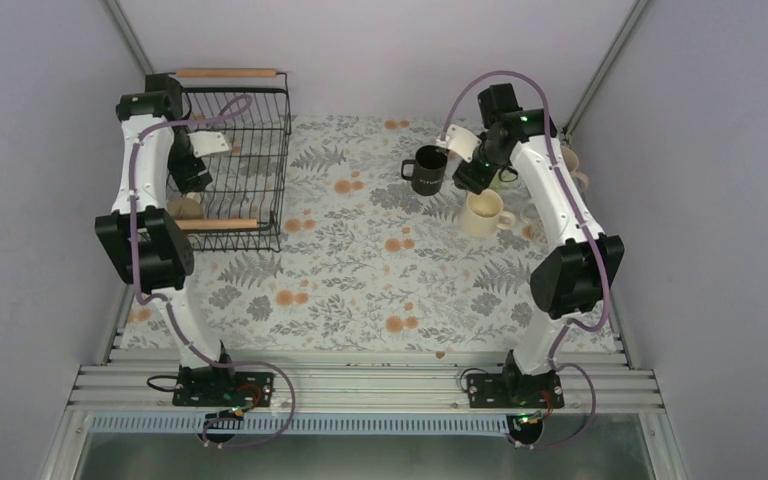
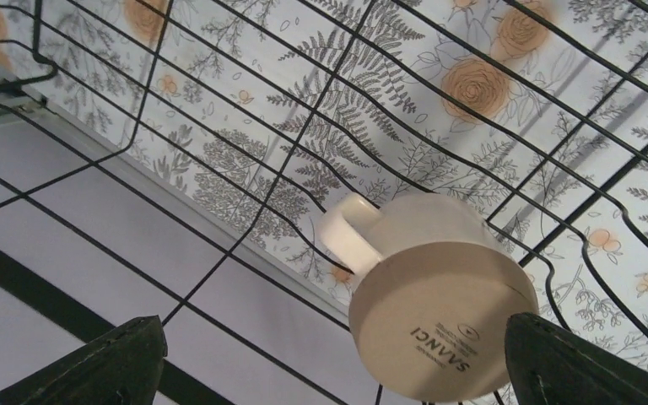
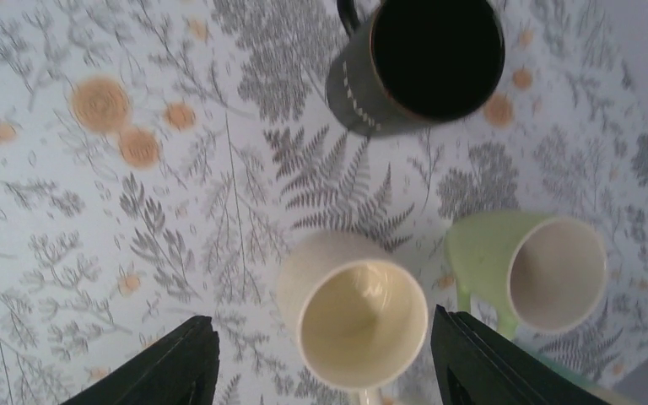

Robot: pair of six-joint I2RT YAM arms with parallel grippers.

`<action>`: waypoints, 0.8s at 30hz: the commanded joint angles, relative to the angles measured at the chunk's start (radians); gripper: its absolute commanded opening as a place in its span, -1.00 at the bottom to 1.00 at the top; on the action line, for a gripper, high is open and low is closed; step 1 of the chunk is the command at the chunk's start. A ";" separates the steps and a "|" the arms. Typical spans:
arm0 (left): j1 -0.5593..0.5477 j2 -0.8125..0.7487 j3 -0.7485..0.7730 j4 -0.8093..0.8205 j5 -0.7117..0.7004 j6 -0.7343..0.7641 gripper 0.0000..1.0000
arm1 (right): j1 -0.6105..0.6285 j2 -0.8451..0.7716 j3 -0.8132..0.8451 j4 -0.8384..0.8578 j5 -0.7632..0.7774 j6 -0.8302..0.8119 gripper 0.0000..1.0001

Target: Unload the cups from the dish rack

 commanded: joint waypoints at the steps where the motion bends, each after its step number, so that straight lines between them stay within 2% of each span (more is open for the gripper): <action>1: 0.003 0.064 0.040 -0.015 -0.030 -0.090 1.00 | 0.022 0.004 0.047 0.052 -0.097 0.043 0.33; 8: 0.014 0.136 0.022 -0.015 -0.035 -0.175 1.00 | 0.028 0.020 0.075 0.107 -0.126 0.077 0.36; 16: 0.035 0.268 0.133 -0.016 -0.049 -0.355 1.00 | 0.040 0.024 0.047 0.147 -0.137 0.089 0.38; 24: 0.045 0.302 0.044 -0.017 -0.042 -0.418 0.95 | 0.044 0.033 0.019 0.166 -0.127 0.091 0.38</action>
